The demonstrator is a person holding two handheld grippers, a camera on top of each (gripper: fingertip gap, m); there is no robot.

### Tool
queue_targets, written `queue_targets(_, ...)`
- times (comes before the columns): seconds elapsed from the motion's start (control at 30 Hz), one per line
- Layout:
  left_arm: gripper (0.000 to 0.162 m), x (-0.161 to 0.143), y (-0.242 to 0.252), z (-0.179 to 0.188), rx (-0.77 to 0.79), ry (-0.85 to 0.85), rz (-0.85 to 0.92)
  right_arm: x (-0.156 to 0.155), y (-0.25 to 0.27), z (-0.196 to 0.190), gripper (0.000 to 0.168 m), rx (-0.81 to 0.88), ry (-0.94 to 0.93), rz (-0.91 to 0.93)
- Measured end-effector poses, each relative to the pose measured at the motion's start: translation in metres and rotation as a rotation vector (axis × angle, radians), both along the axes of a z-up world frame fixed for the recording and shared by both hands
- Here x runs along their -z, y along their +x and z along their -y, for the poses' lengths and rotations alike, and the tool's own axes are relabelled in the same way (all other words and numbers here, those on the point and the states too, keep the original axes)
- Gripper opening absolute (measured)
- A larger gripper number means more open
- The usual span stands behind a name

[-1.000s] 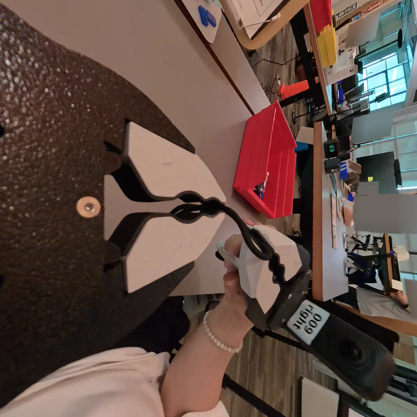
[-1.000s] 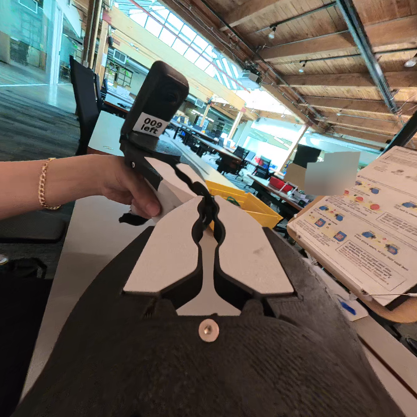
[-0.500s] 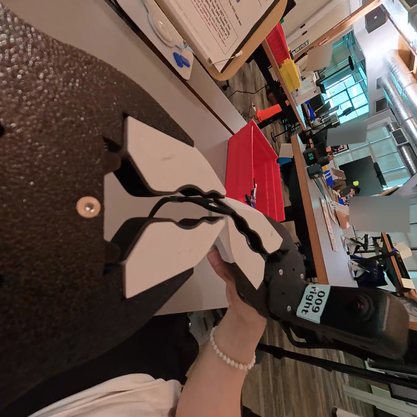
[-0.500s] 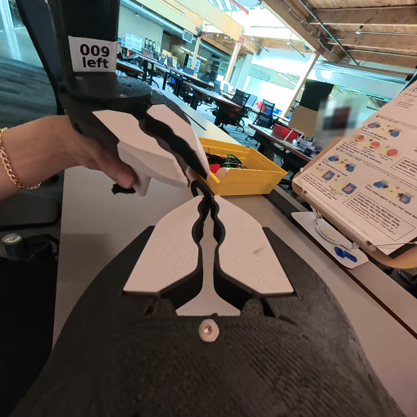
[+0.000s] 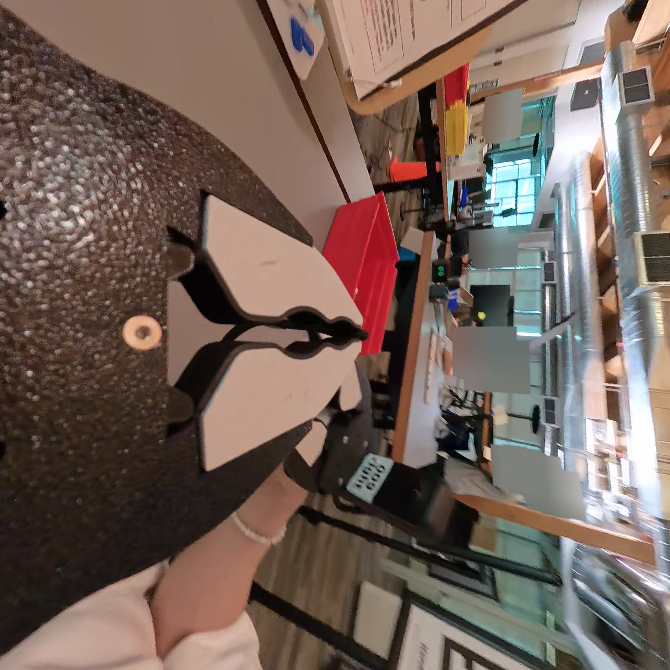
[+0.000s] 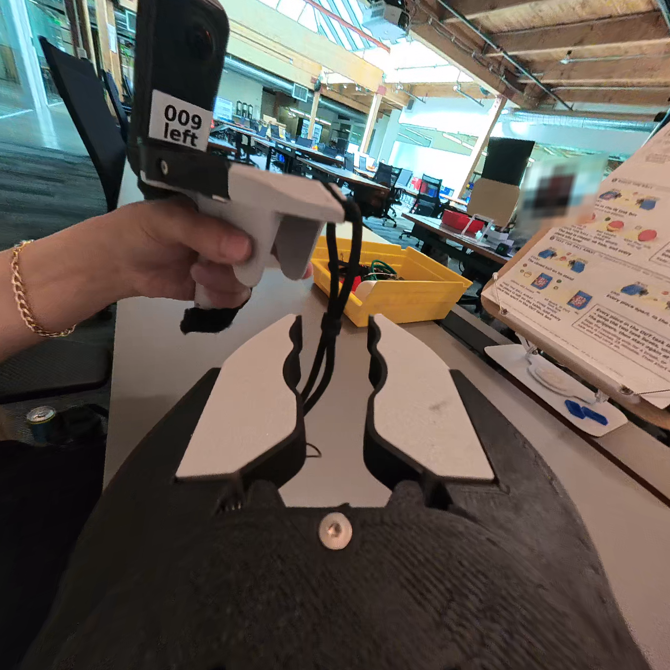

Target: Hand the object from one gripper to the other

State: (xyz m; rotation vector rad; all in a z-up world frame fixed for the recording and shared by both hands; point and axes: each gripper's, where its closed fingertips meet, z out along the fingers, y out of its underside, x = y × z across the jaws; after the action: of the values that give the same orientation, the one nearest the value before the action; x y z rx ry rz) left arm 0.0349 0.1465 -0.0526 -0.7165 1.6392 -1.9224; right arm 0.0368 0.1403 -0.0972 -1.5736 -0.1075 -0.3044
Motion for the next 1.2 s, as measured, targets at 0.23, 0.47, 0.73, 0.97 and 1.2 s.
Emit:
queue_targets(0.23, 0.002, -0.01, -0.009, 0.0, 0.133, -0.154, -0.023, 0.011, -0.001, -0.013, 0.024, 0.002, -0.029, -0.006)
queue_targets(0.47, 0.002, -0.005, -0.006, -0.002, 0.095, -0.104, -0.027, 0.015, -0.006, -0.014, 0.008, -0.022, -0.066, 0.015)
queue_targets(0.73, 0.035, 0.024, -0.001, -0.002, 0.116, 0.012, -0.12, 0.003, -0.007, -0.012, 0.007, -0.025, -0.03, -0.063)
queue_targets(0.97, 0.004, 0.034, -0.007, 0.017, 0.203, 0.055, -0.13, 0.011, -0.012, -0.013, 0.006, -0.07, -0.064, -0.099)
queue_targets(1.2, 0.003, 0.037, -0.002, 0.015, 0.142, 0.142, -0.096, 0.005, -0.007, -0.005, 0.028, -0.066, -0.034, -0.076)
